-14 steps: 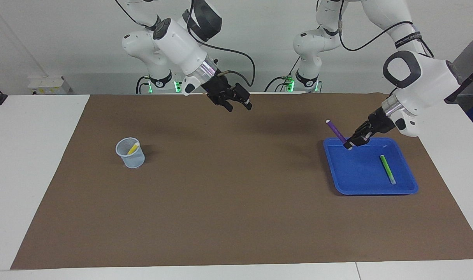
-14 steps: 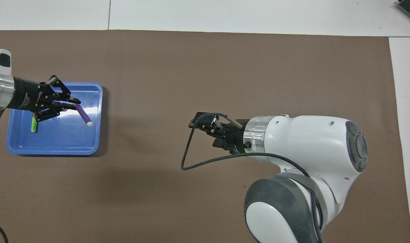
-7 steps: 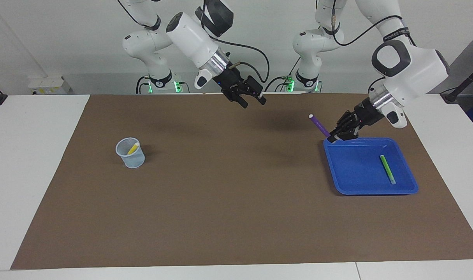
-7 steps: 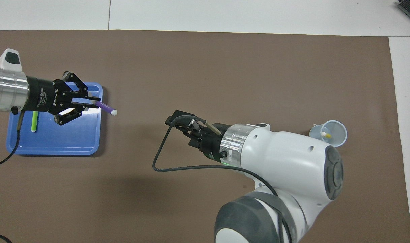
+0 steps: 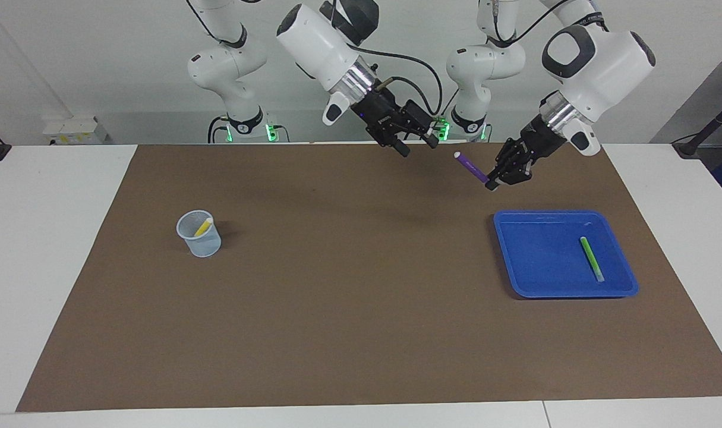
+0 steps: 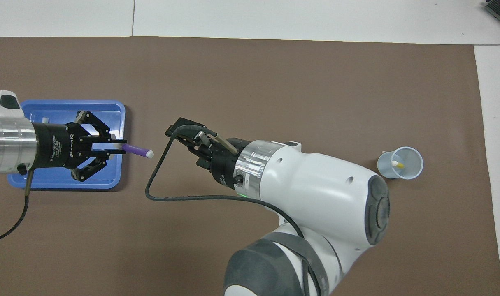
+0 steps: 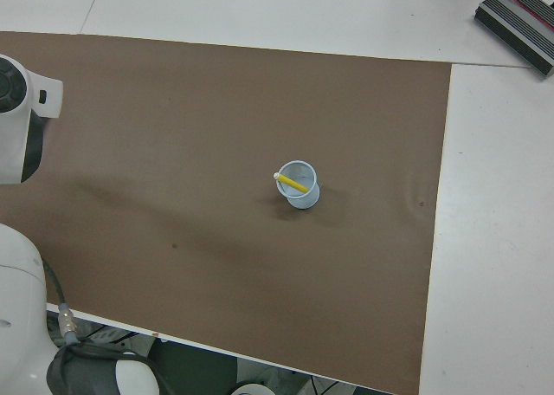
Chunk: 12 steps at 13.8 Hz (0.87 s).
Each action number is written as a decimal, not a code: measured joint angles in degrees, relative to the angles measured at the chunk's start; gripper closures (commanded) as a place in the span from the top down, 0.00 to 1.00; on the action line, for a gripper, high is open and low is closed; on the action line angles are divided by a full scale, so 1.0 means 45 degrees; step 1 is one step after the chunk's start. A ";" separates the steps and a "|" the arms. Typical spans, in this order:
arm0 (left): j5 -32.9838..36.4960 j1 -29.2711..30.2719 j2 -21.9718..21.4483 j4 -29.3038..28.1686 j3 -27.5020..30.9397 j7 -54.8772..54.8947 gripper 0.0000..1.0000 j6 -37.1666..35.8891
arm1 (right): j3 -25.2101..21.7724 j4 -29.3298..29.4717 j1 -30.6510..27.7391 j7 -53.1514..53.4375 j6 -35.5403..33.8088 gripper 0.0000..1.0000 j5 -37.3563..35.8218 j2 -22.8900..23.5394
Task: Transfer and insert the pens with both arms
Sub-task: 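Grasp the purple pen with the right gripper, open the left gripper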
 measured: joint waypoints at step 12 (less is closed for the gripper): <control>-0.0006 -0.0945 -0.1128 -0.1077 0.0004 -0.2155 0.00 0.1130 | 0.0024 0.0505 0.1094 0.0520 0.1253 0.40 0.0000 0.1028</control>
